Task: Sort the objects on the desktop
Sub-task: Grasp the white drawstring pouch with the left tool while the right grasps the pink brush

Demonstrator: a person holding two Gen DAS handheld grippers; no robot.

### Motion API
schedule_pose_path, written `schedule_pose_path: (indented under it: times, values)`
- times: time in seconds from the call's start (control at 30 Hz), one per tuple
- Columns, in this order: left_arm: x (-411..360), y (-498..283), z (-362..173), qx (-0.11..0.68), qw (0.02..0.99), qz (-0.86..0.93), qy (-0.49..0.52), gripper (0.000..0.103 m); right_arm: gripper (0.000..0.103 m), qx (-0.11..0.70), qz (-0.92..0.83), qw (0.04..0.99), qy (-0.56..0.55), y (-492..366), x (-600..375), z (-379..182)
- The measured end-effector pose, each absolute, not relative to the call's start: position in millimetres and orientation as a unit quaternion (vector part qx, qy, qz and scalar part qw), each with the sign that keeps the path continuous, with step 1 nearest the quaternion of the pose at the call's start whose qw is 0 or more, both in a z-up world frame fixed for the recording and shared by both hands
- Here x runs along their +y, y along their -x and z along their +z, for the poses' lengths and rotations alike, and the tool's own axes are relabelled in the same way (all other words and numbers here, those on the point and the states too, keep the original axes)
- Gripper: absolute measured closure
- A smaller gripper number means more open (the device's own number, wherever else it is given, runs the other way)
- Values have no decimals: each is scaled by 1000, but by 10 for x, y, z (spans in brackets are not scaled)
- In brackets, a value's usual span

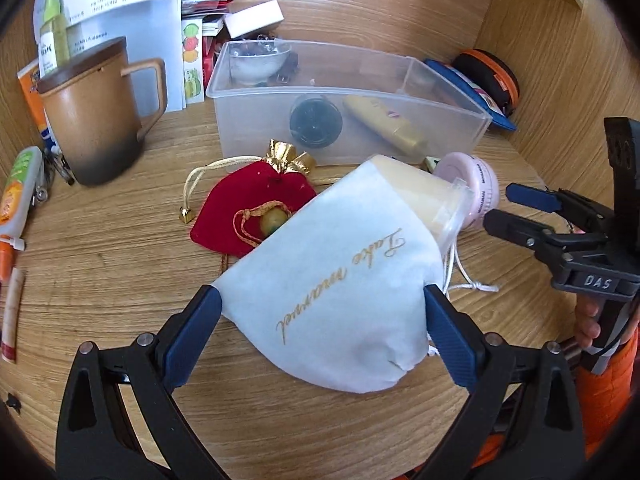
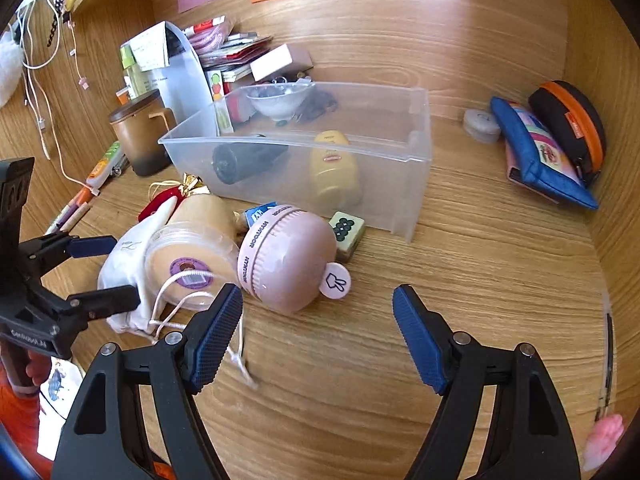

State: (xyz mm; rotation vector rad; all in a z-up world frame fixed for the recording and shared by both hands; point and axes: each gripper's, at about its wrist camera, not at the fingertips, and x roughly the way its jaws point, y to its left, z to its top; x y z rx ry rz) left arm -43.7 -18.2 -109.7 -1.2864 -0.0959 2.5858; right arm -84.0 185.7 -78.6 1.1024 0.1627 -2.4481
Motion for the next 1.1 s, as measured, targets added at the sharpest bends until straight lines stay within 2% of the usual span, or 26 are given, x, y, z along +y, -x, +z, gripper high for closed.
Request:
schedule_pose_path:
  times: [0.23,0.43,0.6,0.7,0.8,1.1]
  values:
    - [-240,516,-1135,-56,126,884,447,2,28,79,-882,219,-409,956,1713,-874]
    - [-216,515,-1109,-53,121,893,430,2,28,66,-879,227,-413,1055,1672,-906]
    - [-230,517,-1100,-60,134,894,423,18,29,32,-873,241,-422,1118,1700,-966]
    - [-217,521,-1089,-58,132,896,420,20,40,25,-873,250,-419,1101,1694,-963]
    - [-187,487,-1043,-33,125,903,409,33,40,23,-874,250,-417,1087,1701,-964]
    - [-279,472,-1007,-50,122,906,402,39,40,6,-880,251,-403,1034,1843,-878]
